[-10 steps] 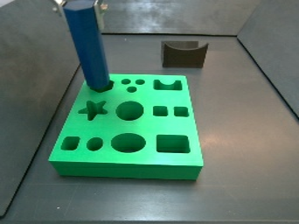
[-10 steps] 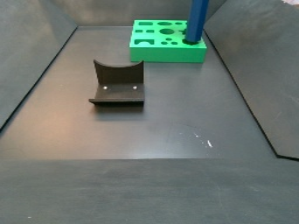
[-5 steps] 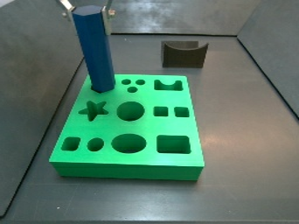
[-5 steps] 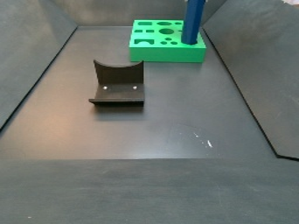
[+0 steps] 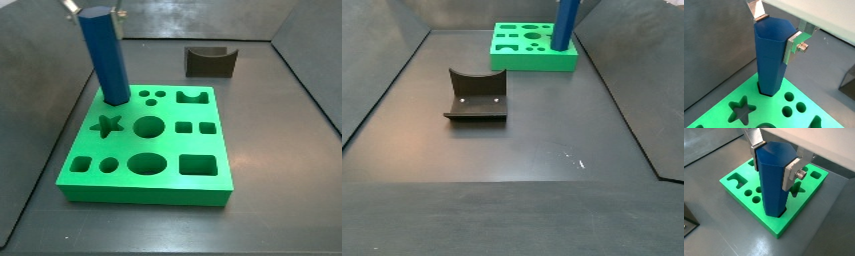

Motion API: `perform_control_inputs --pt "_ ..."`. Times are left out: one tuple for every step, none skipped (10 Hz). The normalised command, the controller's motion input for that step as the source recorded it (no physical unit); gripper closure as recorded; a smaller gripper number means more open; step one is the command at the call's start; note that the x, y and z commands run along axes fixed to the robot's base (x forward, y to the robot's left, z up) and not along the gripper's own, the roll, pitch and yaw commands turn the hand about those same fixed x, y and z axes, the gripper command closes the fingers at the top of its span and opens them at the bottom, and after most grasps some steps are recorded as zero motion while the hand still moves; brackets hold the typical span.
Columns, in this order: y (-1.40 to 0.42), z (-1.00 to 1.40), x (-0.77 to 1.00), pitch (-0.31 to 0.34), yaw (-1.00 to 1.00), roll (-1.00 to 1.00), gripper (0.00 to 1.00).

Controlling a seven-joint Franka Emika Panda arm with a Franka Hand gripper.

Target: Insert the hexagon object.

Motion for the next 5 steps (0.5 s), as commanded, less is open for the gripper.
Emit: perform_control_inputs --pt "-0.15 -0.23 0.11 -0.019 0.02 -0.05 1.00" --pt "-0.15 -0.24 0.33 0.000 0.00 -0.04 1.00" --pt "-0.01 -0.29 0.30 0.000 0.00 -0.04 1.00" --pt "0.00 -0.36 0.17 0.000 -0.01 0.00 1.00" --pt "0.00 -0.39 0.07 0.004 0.00 0.04 1.00"
